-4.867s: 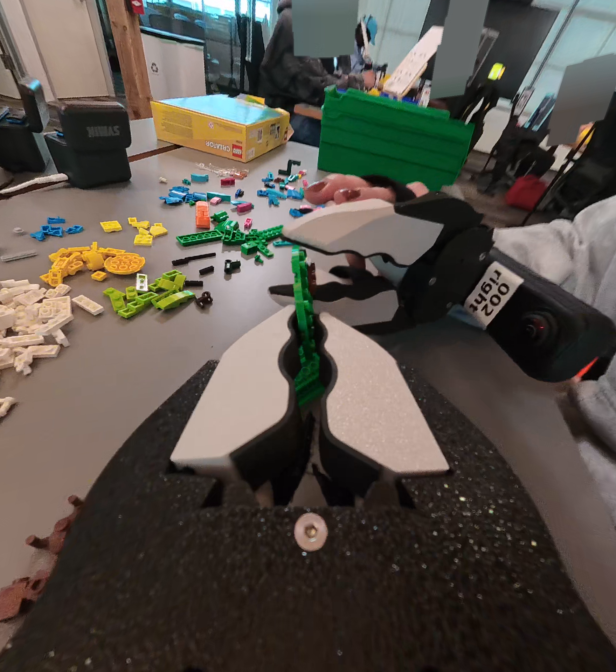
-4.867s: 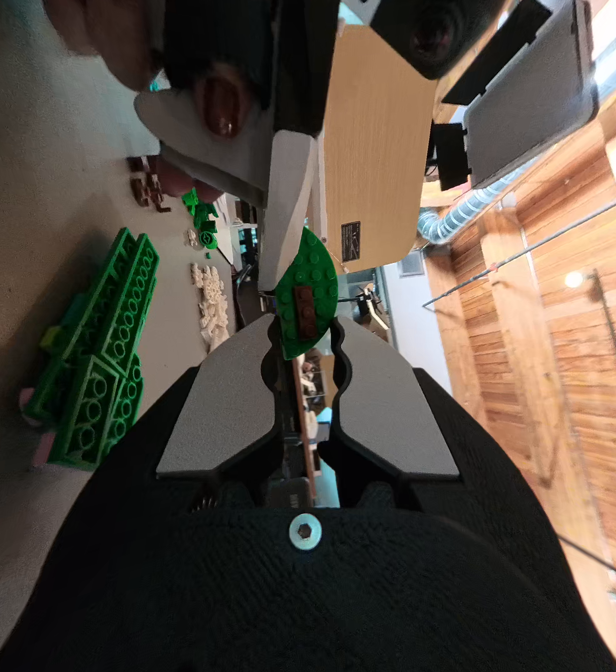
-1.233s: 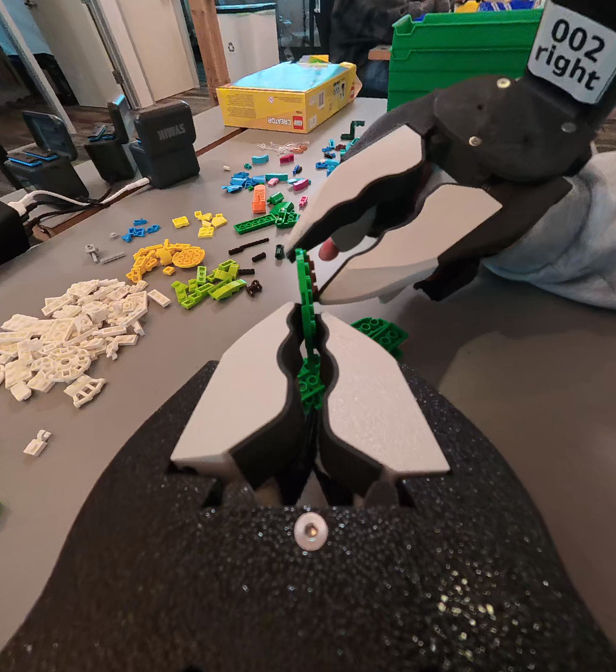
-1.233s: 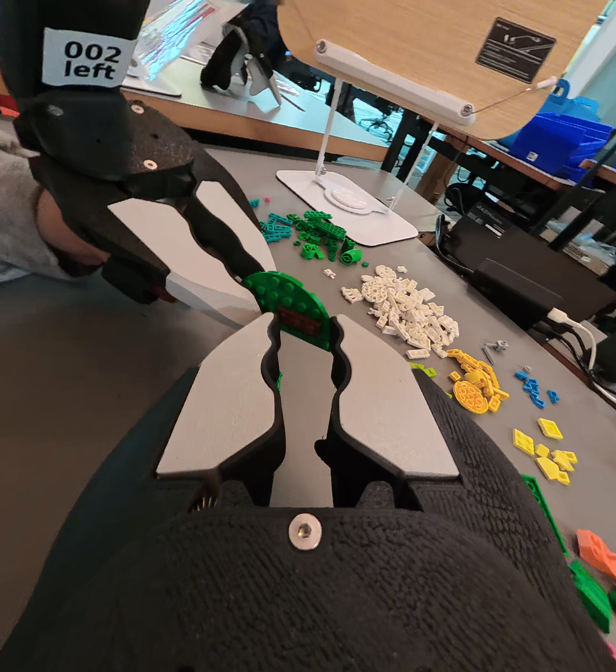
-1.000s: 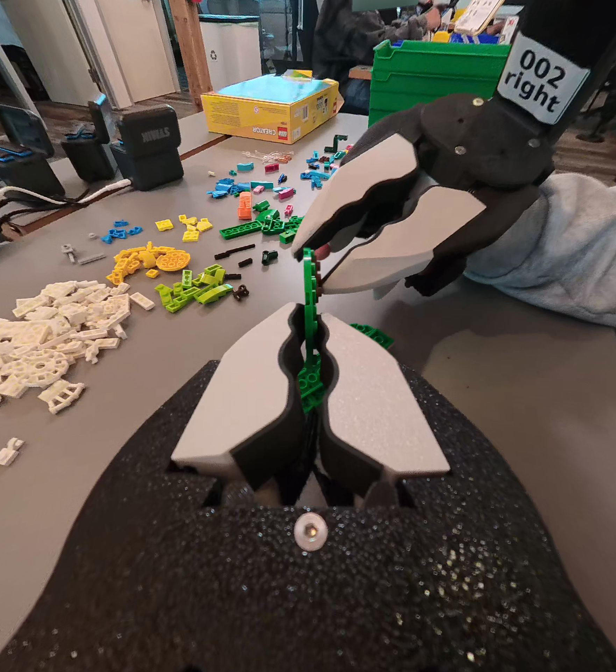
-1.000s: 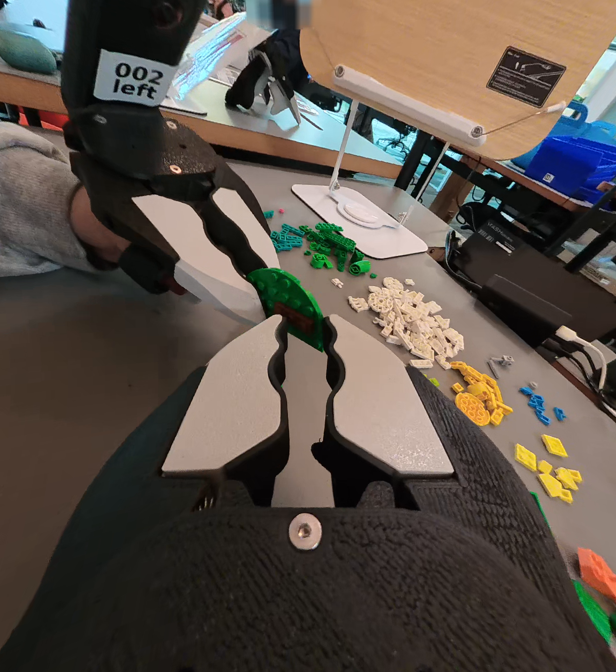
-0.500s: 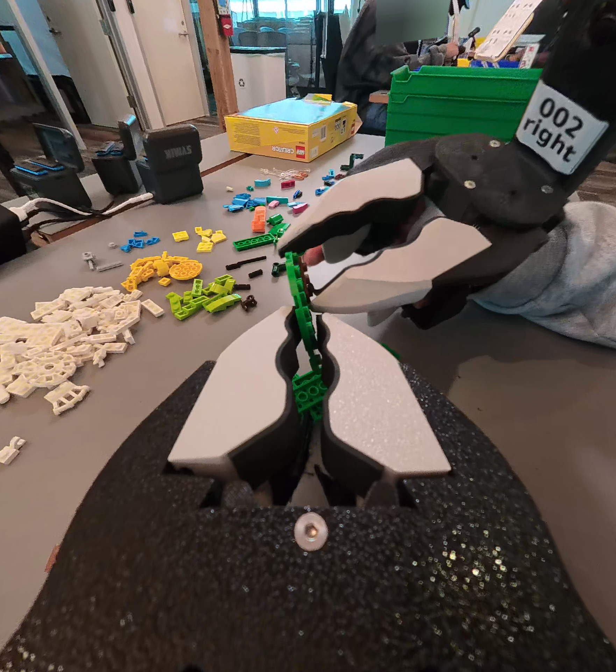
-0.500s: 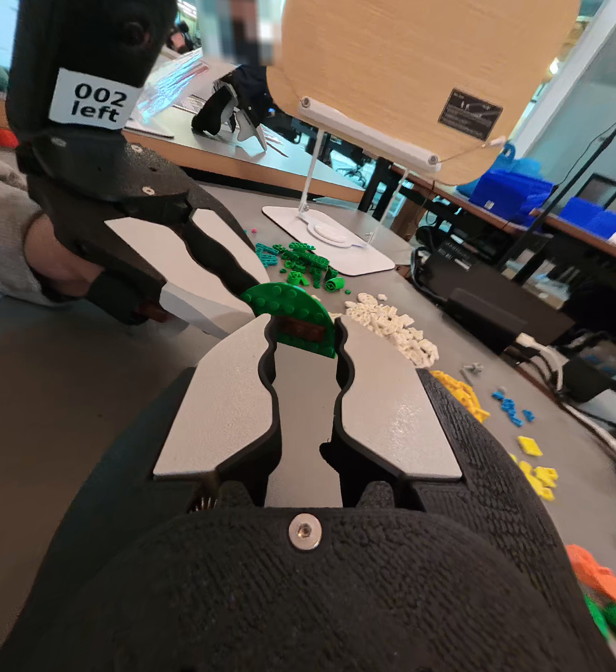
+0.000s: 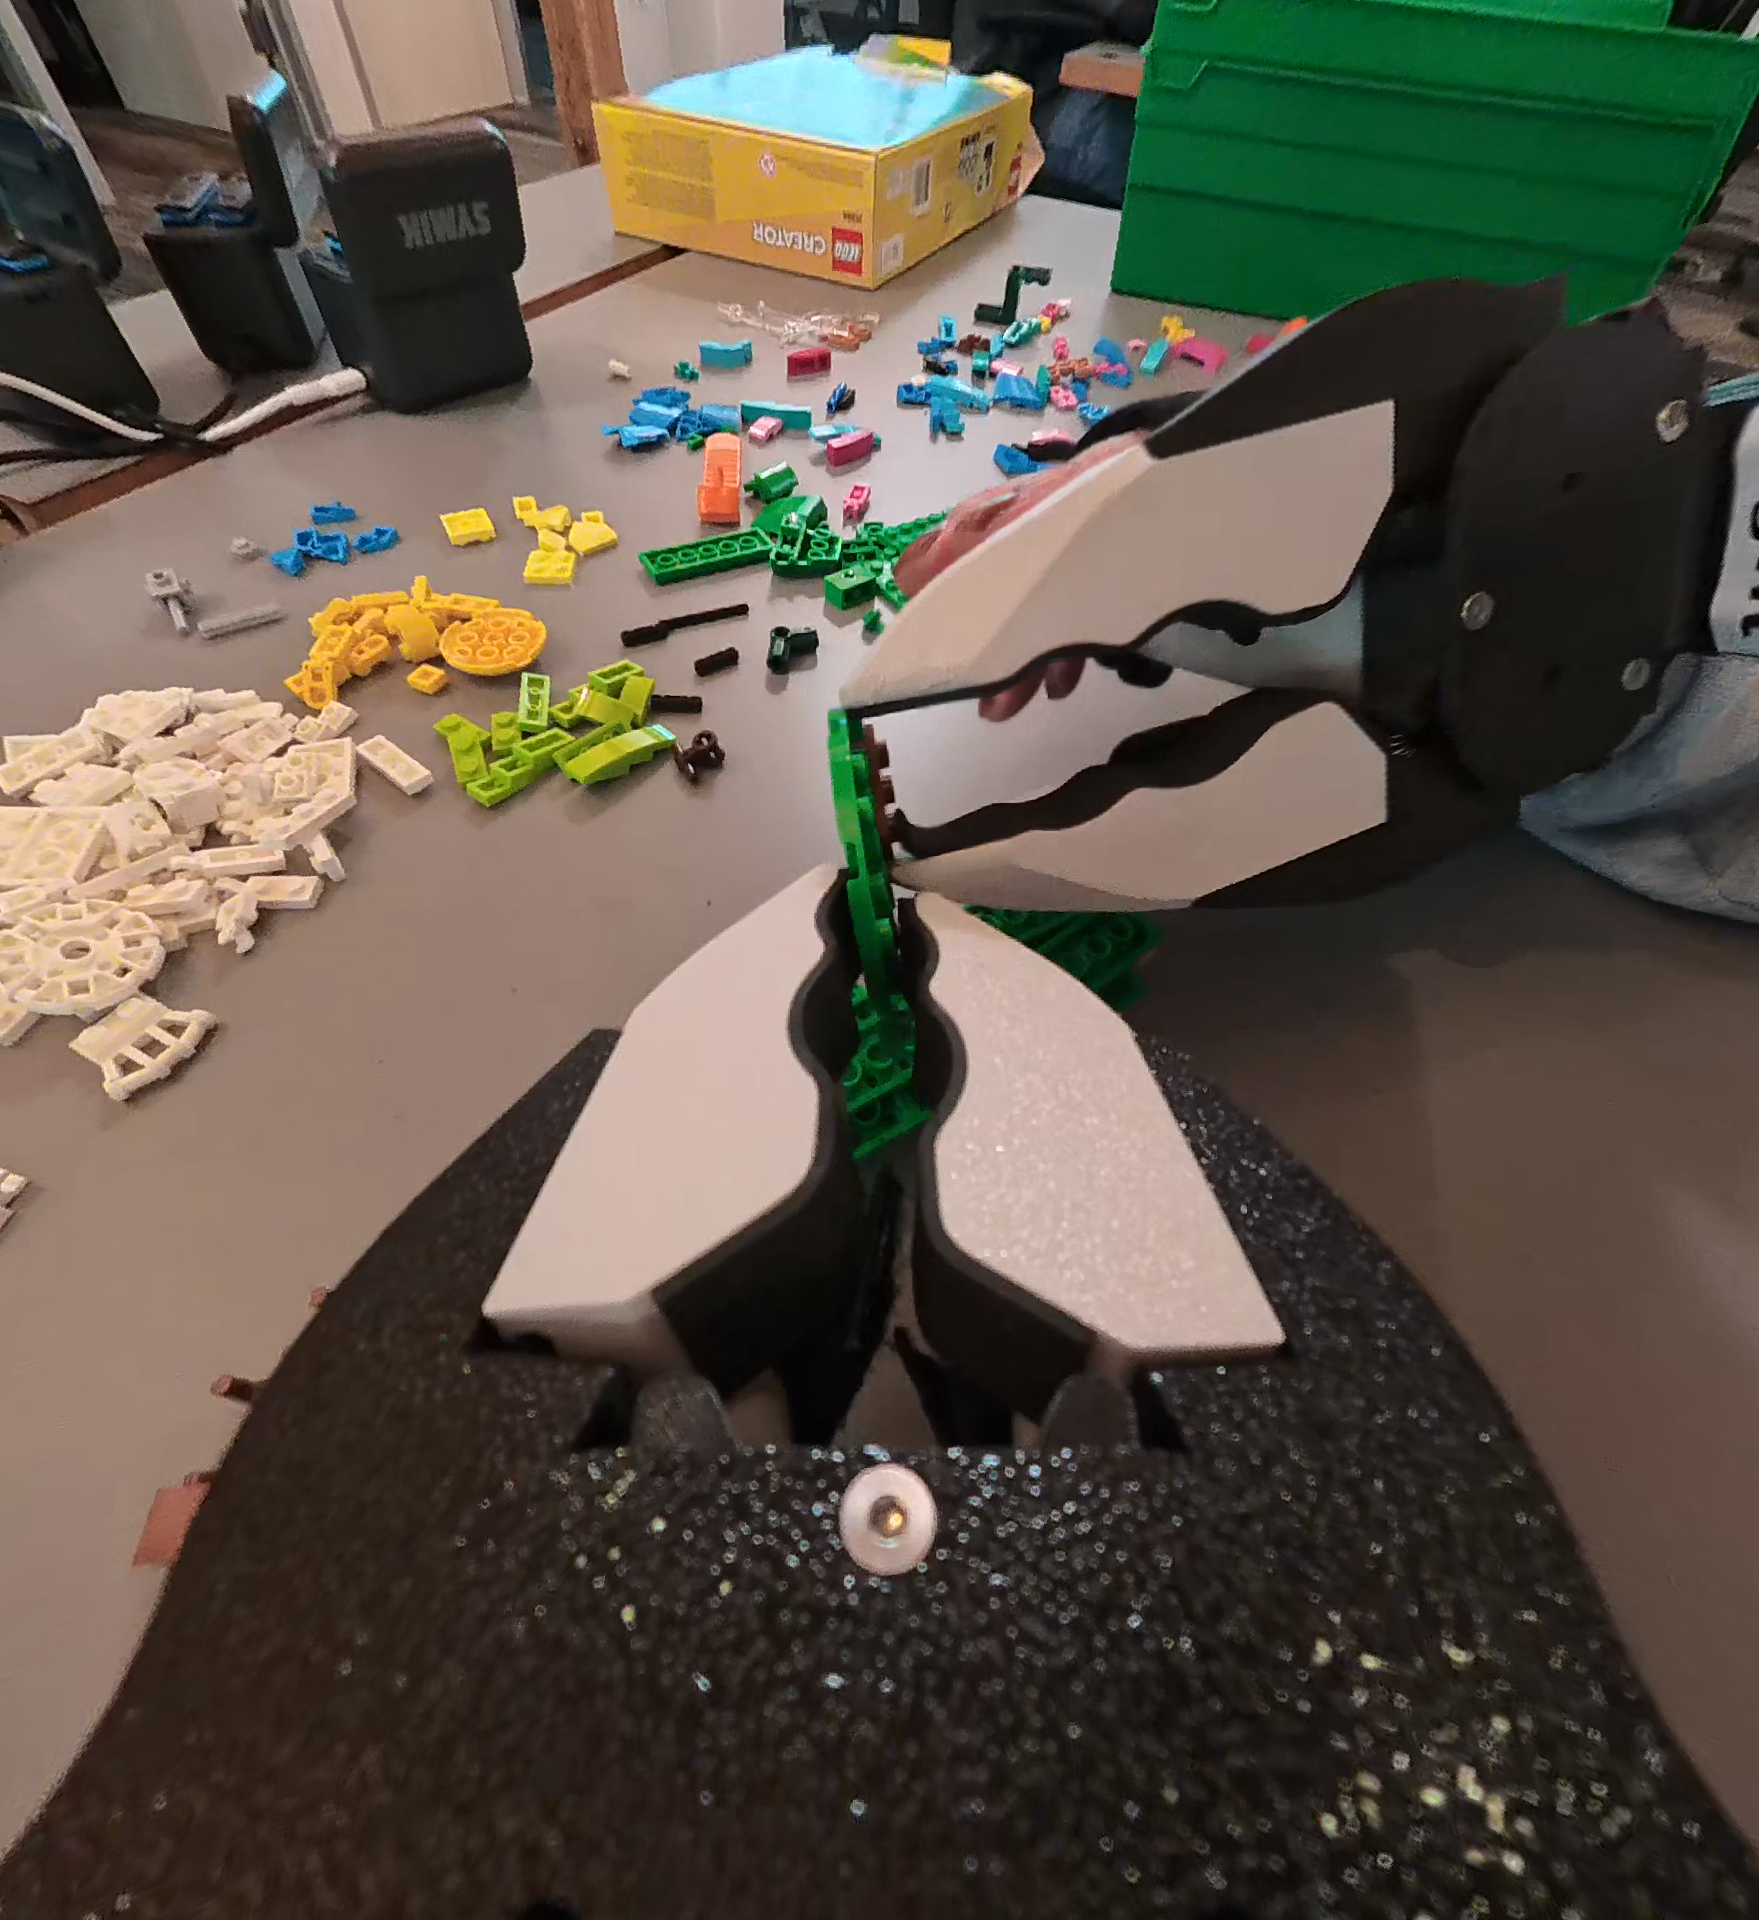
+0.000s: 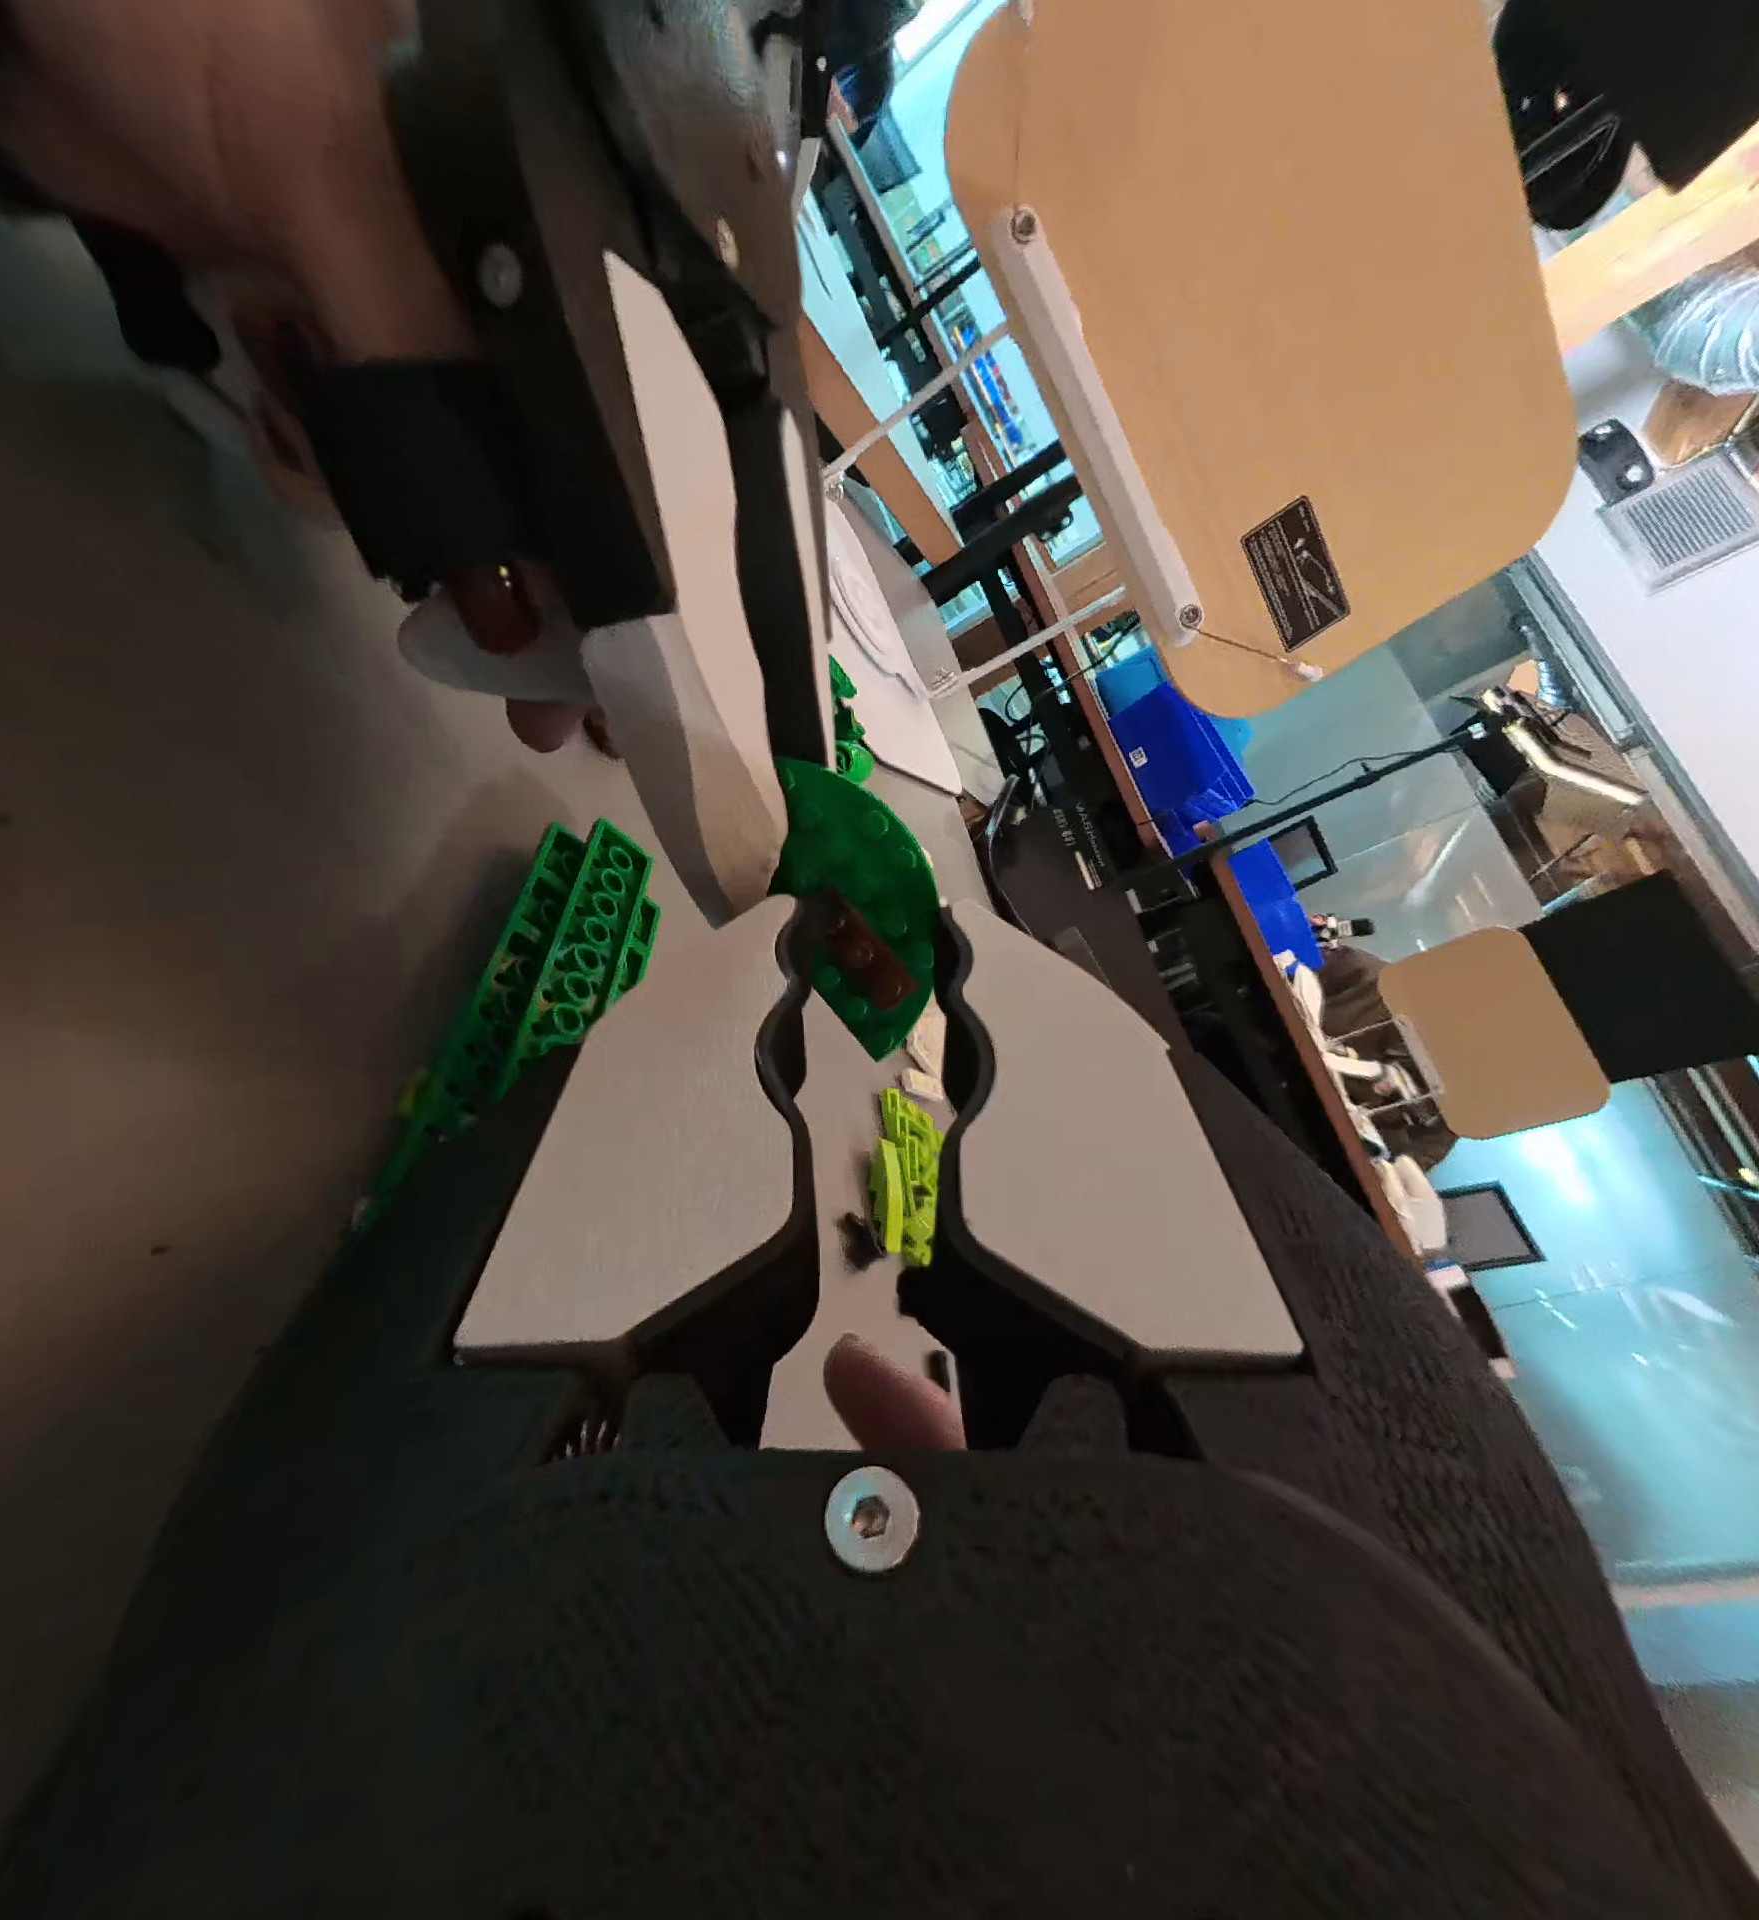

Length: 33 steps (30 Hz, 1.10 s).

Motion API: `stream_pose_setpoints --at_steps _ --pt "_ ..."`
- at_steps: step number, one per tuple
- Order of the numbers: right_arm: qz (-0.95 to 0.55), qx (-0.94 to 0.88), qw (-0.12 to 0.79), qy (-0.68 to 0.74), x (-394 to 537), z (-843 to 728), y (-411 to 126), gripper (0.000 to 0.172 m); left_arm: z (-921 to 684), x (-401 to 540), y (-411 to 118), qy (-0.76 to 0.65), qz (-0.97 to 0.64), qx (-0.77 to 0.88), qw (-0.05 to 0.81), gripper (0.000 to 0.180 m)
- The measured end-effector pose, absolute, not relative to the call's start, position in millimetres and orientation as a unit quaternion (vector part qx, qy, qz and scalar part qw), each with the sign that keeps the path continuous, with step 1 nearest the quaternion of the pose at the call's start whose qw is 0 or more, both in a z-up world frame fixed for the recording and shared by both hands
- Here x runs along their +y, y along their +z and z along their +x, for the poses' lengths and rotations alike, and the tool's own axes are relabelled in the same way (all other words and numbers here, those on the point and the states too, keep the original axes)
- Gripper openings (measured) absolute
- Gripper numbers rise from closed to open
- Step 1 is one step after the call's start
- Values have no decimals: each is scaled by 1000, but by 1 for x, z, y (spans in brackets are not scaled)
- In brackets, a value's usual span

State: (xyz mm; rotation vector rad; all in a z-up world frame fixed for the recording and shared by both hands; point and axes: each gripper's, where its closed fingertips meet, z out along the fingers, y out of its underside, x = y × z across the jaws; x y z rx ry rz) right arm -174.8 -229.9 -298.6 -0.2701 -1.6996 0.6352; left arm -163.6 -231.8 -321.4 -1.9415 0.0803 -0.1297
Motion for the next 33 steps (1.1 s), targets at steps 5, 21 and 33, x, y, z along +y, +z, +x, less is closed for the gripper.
stream_pose_setpoints --at_steps 5,21,33 --pt "-113 -730 613 282 -230 -174 -296 27 -162 -233 -321 -70 -823 36 562 7" --pt "-54 -756 622 199 -237 -173 -313 22 -164 -237 -336 -50 -856 46 512 5" --pt "-87 -781 577 222 -236 -169 -319 22 -161 -237 -343 -42 -864 63 498 6"
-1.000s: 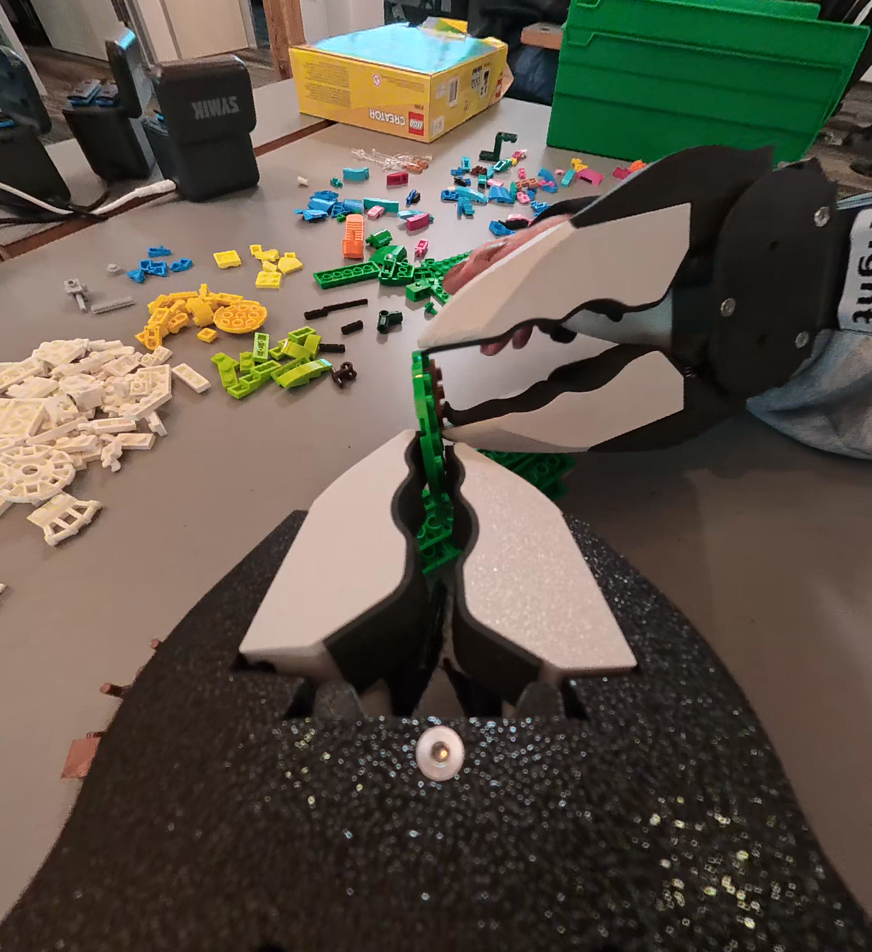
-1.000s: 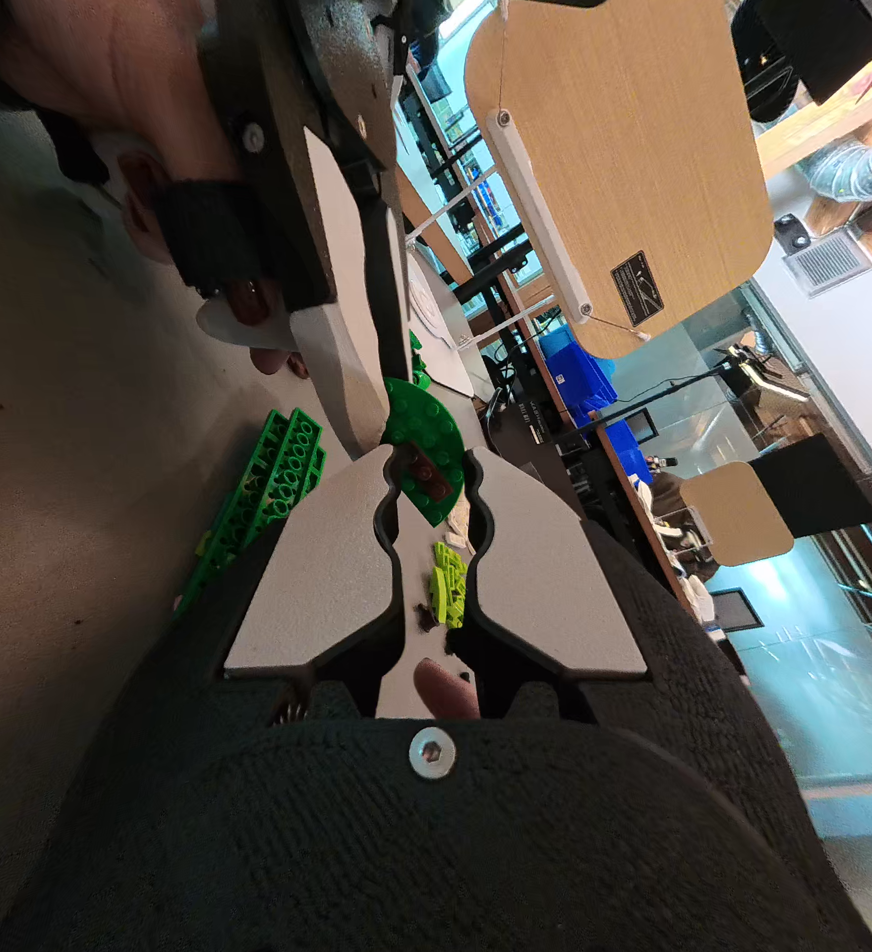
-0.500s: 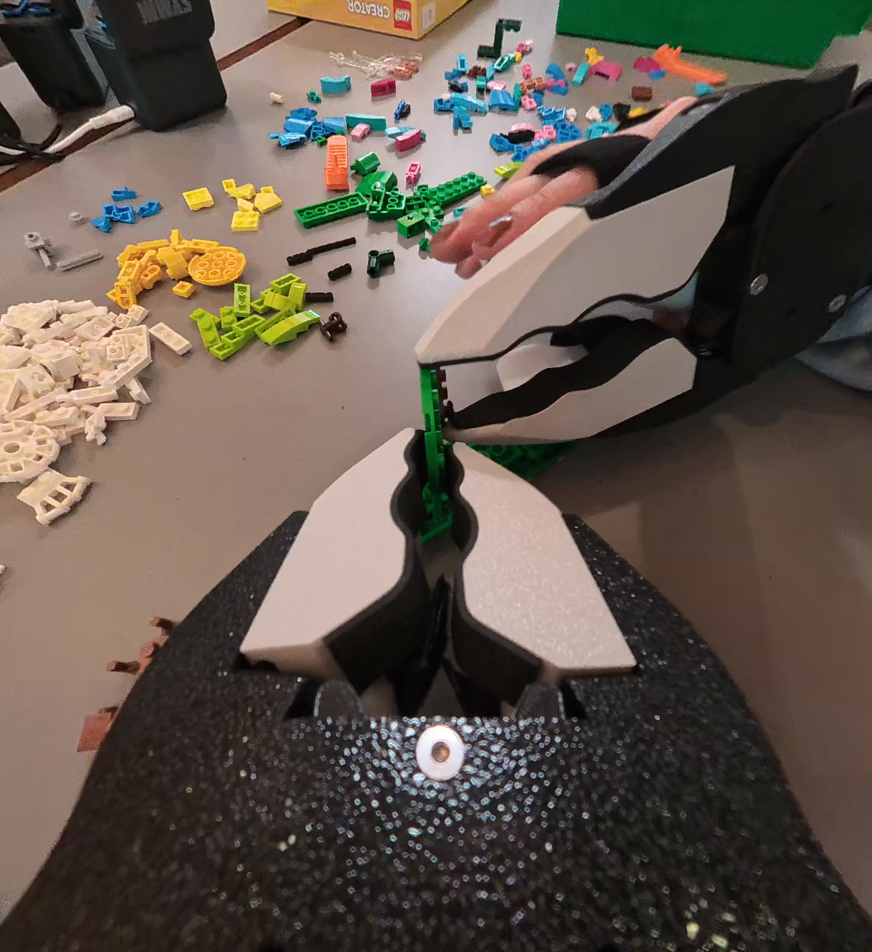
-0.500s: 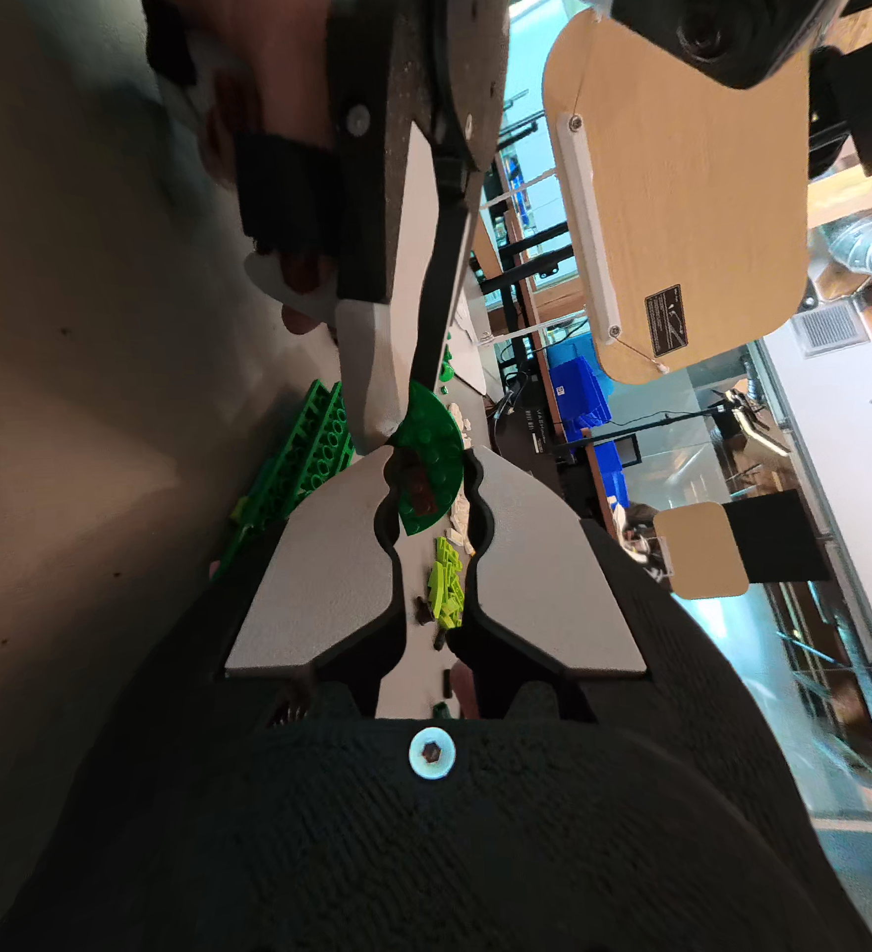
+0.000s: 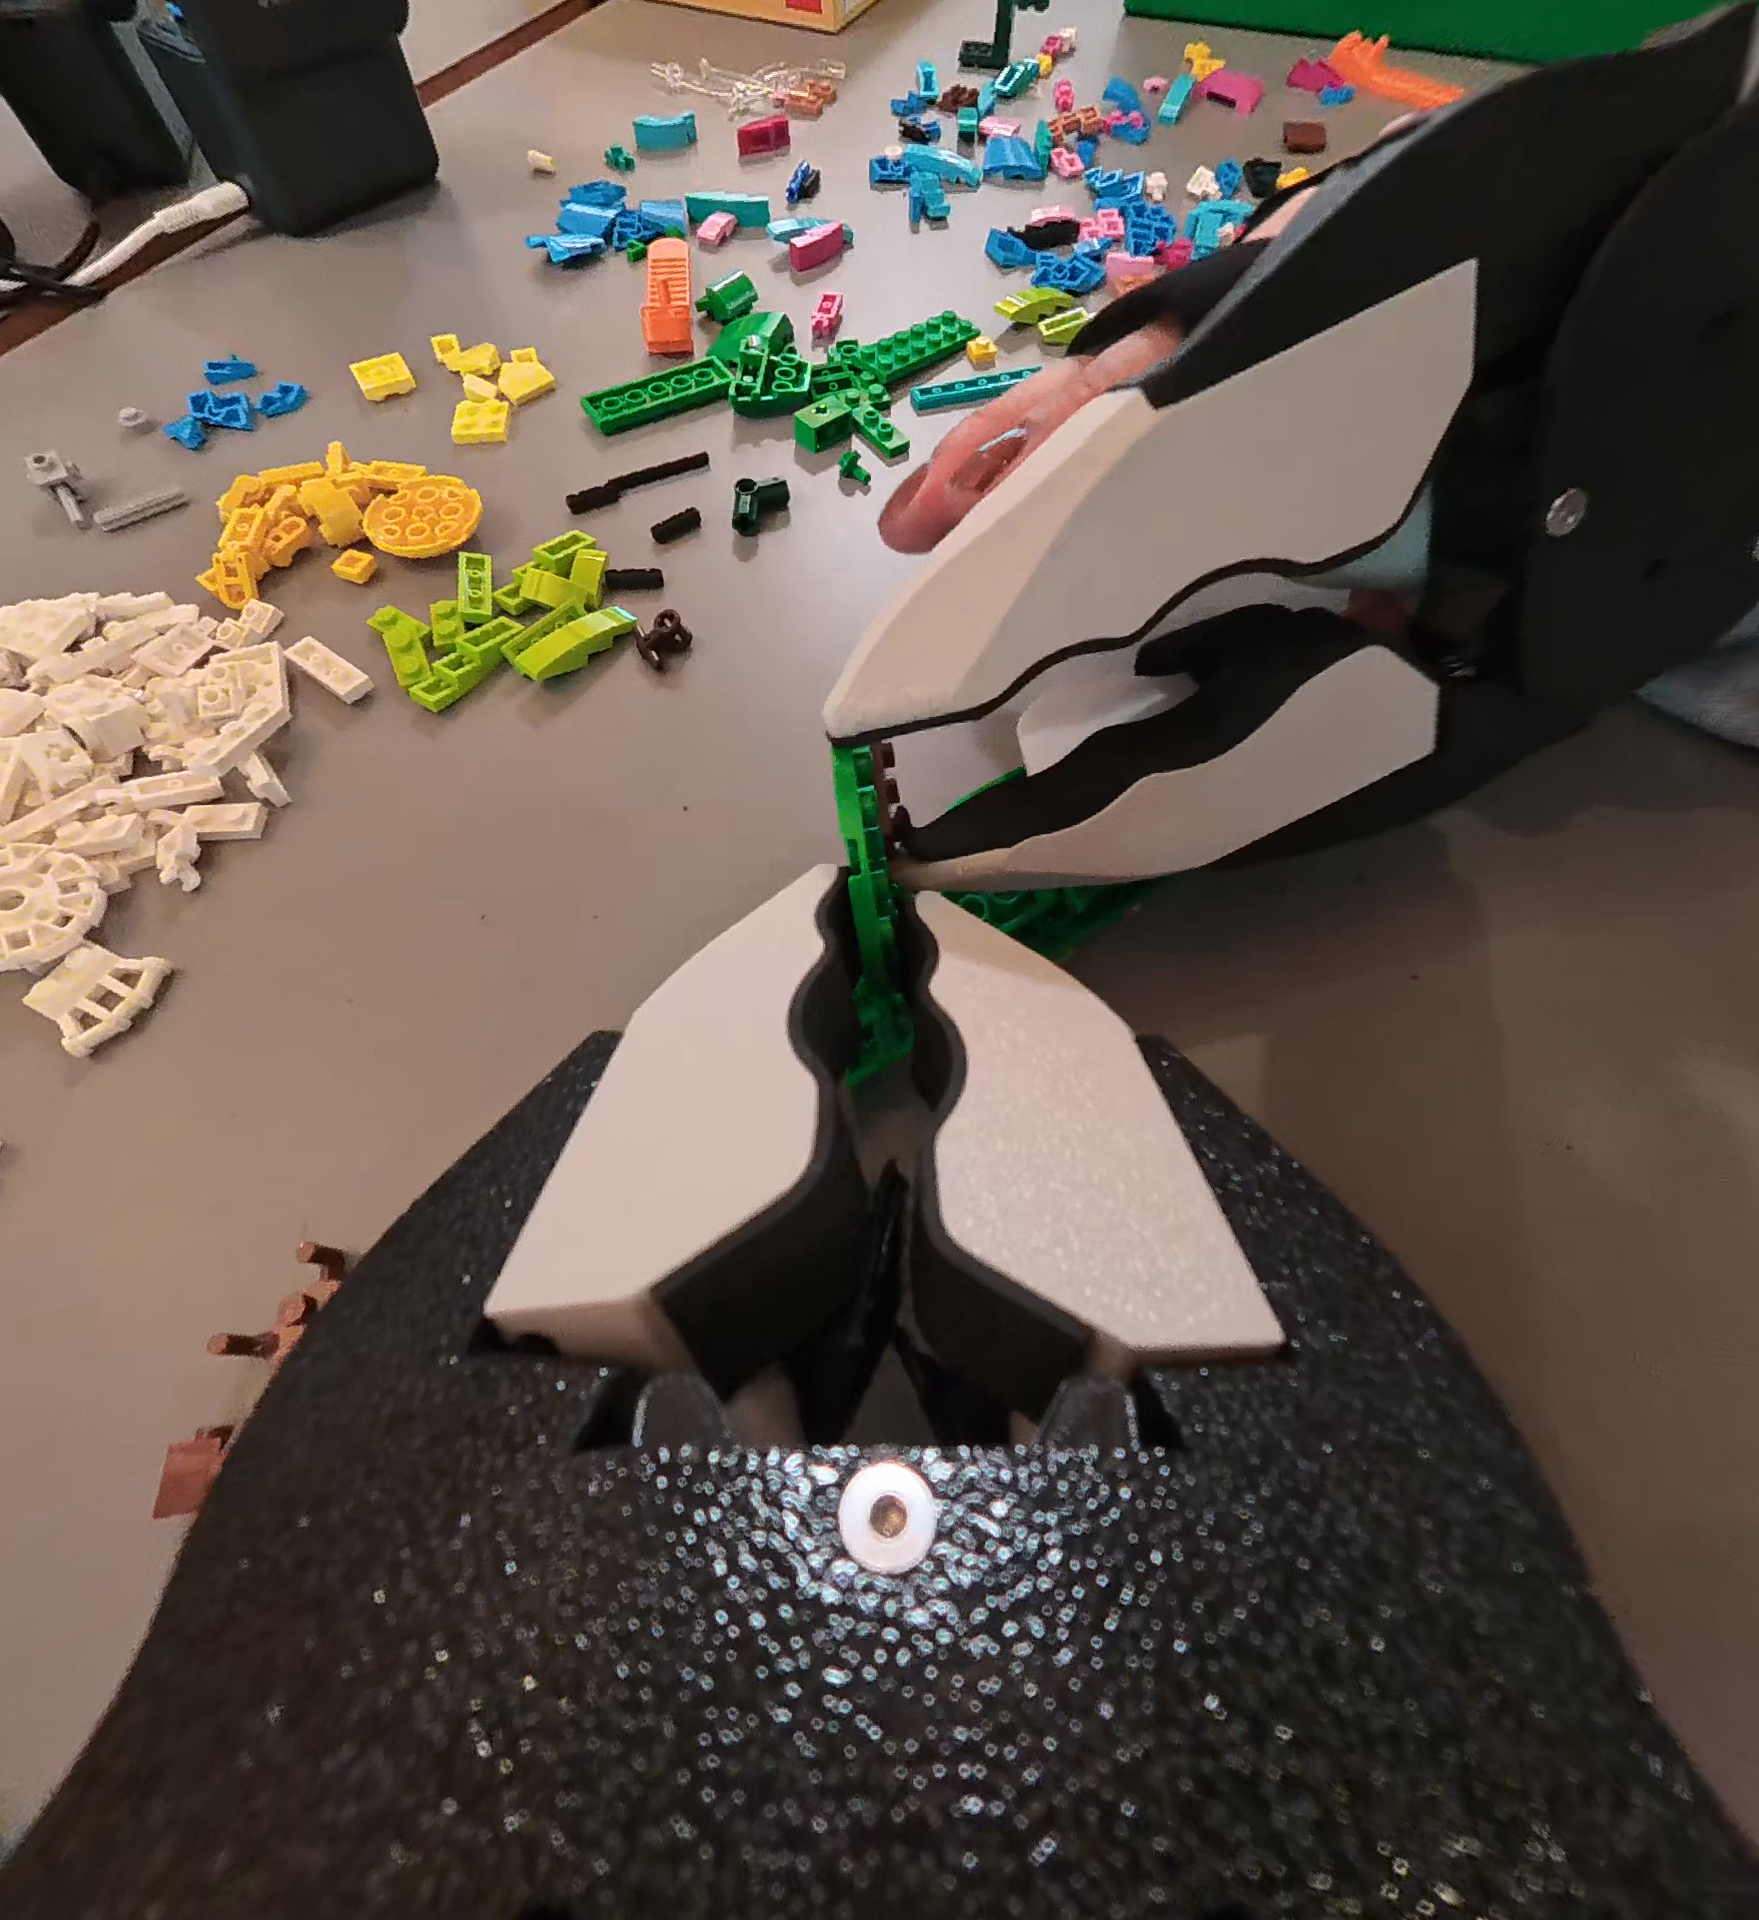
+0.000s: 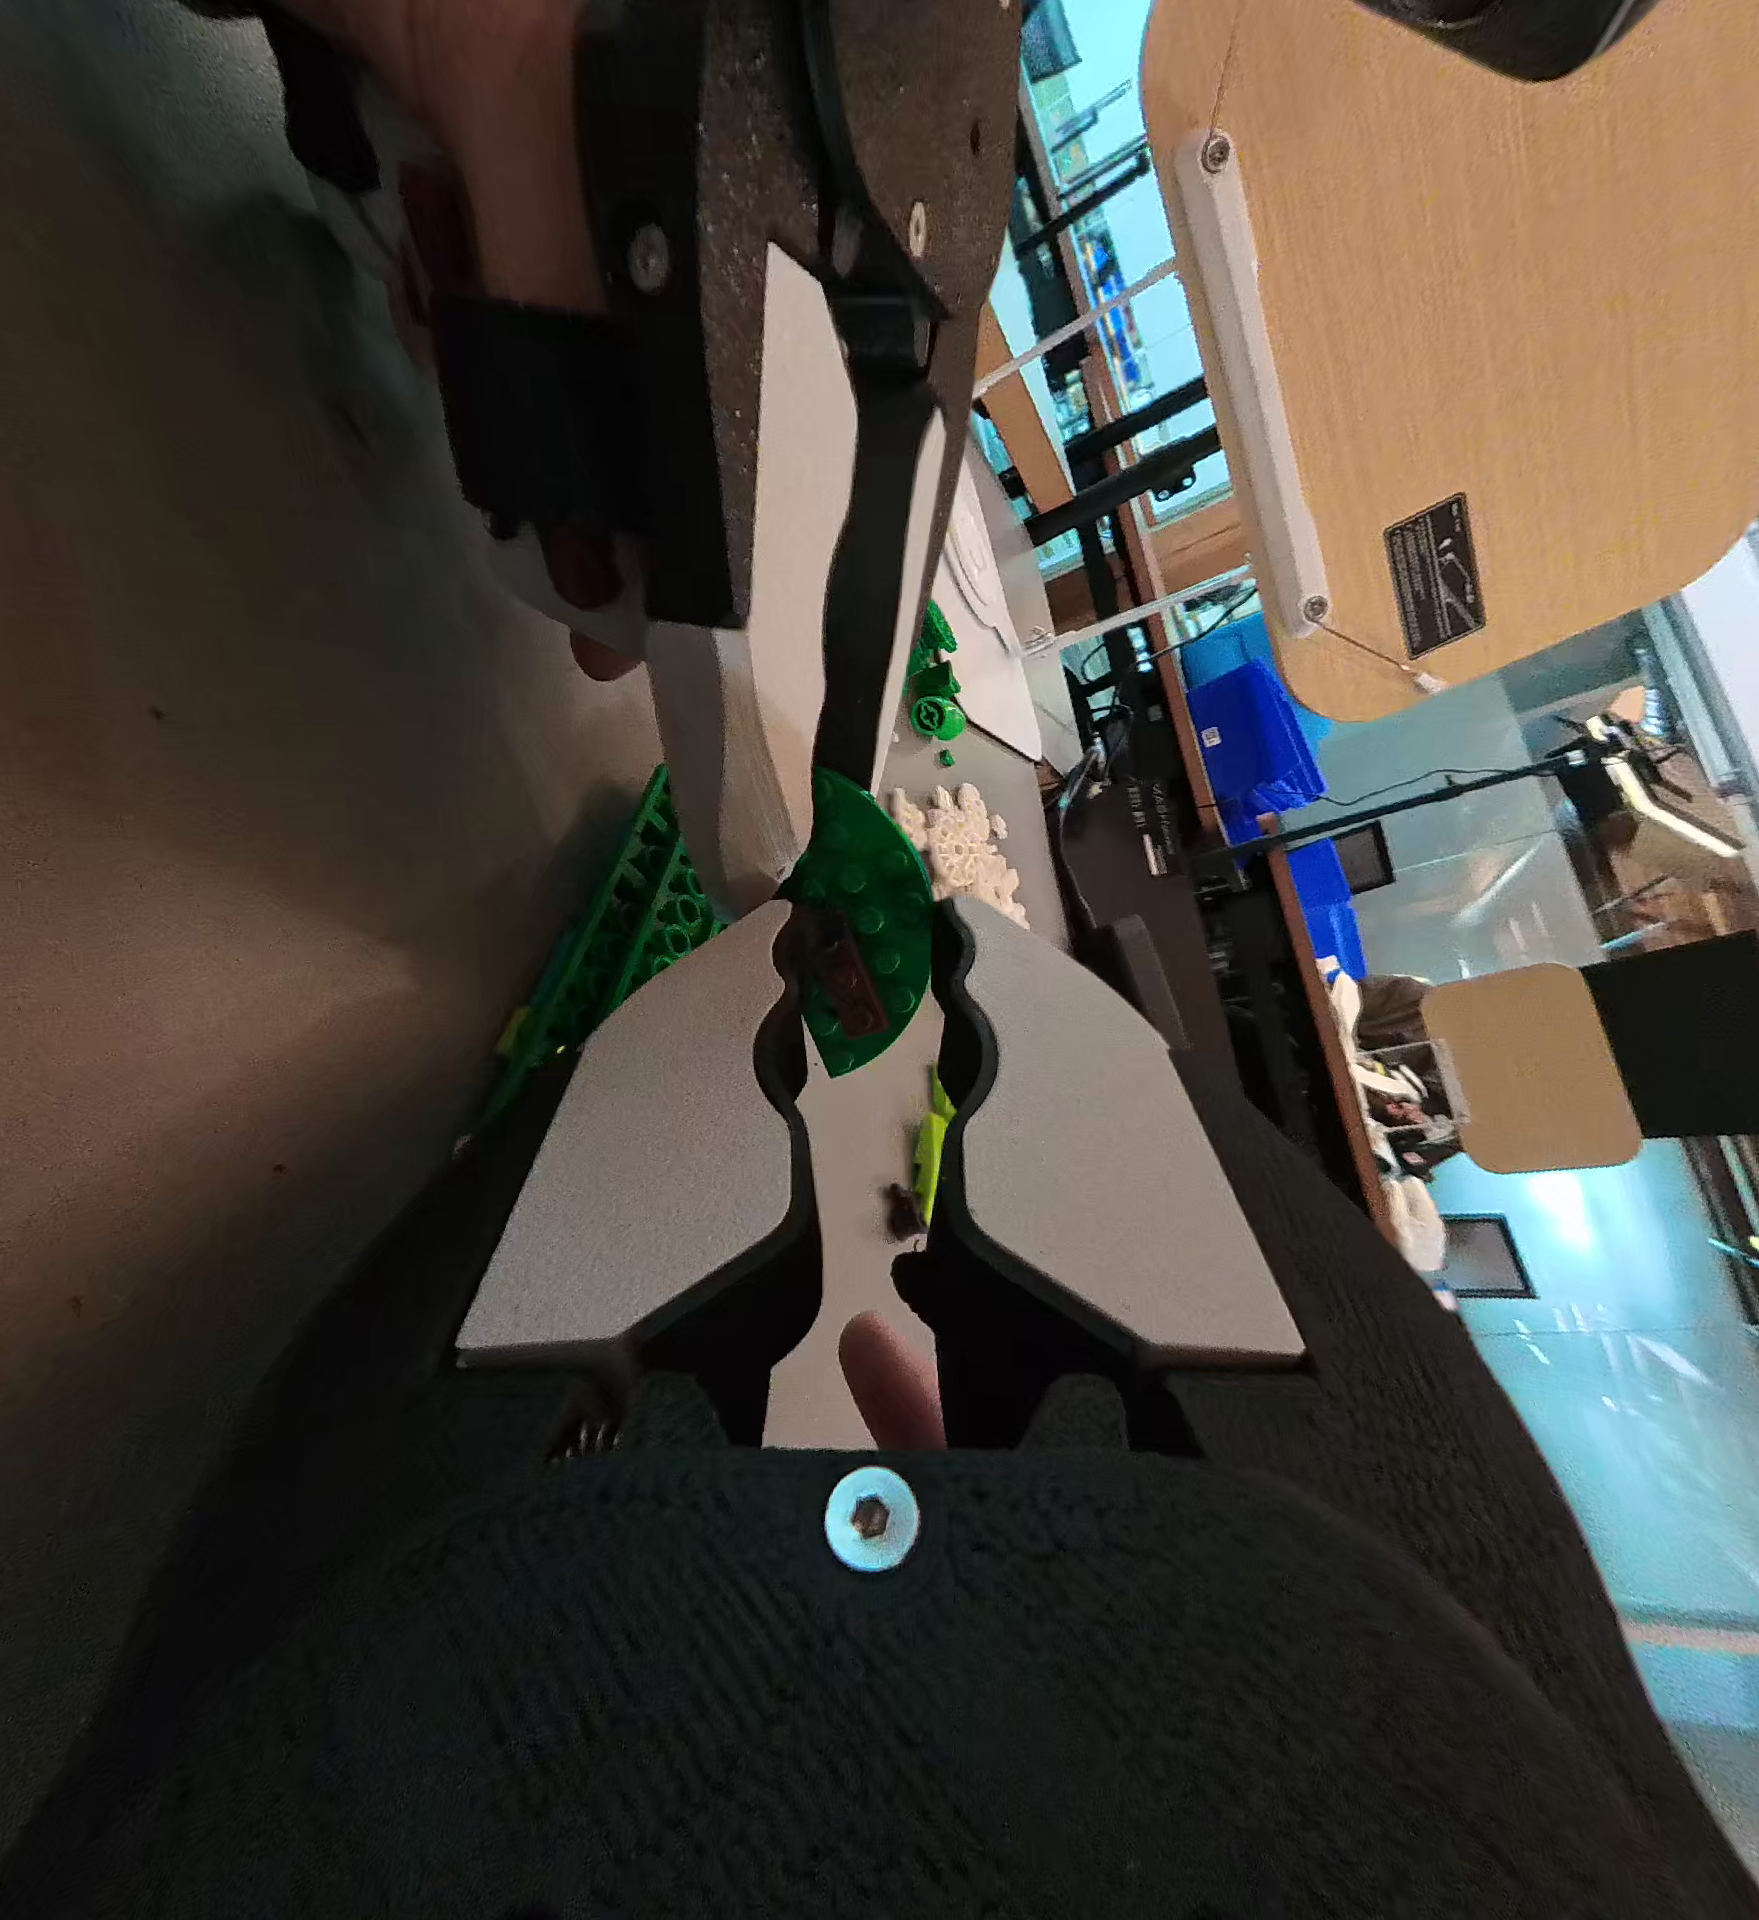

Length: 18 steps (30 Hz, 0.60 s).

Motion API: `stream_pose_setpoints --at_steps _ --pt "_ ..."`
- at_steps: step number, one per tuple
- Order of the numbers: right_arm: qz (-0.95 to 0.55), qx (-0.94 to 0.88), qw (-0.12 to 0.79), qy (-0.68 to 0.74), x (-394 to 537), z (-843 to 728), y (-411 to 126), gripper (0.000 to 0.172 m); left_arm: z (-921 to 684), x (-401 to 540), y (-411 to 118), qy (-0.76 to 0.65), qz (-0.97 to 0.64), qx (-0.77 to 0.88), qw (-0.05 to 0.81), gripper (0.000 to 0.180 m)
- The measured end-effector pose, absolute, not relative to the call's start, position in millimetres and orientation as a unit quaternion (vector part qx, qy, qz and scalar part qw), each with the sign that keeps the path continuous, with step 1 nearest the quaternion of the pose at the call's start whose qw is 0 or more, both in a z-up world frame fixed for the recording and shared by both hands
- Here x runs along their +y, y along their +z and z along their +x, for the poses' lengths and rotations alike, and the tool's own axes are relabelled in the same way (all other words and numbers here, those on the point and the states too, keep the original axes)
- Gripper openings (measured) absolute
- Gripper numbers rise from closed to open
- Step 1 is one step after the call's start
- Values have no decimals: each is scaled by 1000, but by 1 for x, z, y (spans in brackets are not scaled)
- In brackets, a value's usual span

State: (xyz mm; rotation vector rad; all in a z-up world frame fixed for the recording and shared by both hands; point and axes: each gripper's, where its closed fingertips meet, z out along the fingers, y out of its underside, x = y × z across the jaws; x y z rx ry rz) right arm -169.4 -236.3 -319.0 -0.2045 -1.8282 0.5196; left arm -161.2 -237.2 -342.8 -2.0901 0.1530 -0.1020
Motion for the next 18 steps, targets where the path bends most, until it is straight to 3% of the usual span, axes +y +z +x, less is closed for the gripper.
stream_pose_setpoints --at_steps 4,6,11,18 --pt "-99 -793 546 250 -236 -164 -321 21 -158 -237 -345 -41 -867 75 491 7" --pt "-109 -781 548 279 -235 -161 -312 0 -161 -239 -353 -18 -877 93 470 5" --pt "-107 -770 545 315 -242 -159 -304 0 -145 -235 -348 -41 -868 104 483 5" --pt "-205 -720 546 378 -224 -171 -290 31 -170 -233 -326 -68 -833 6 549 5"
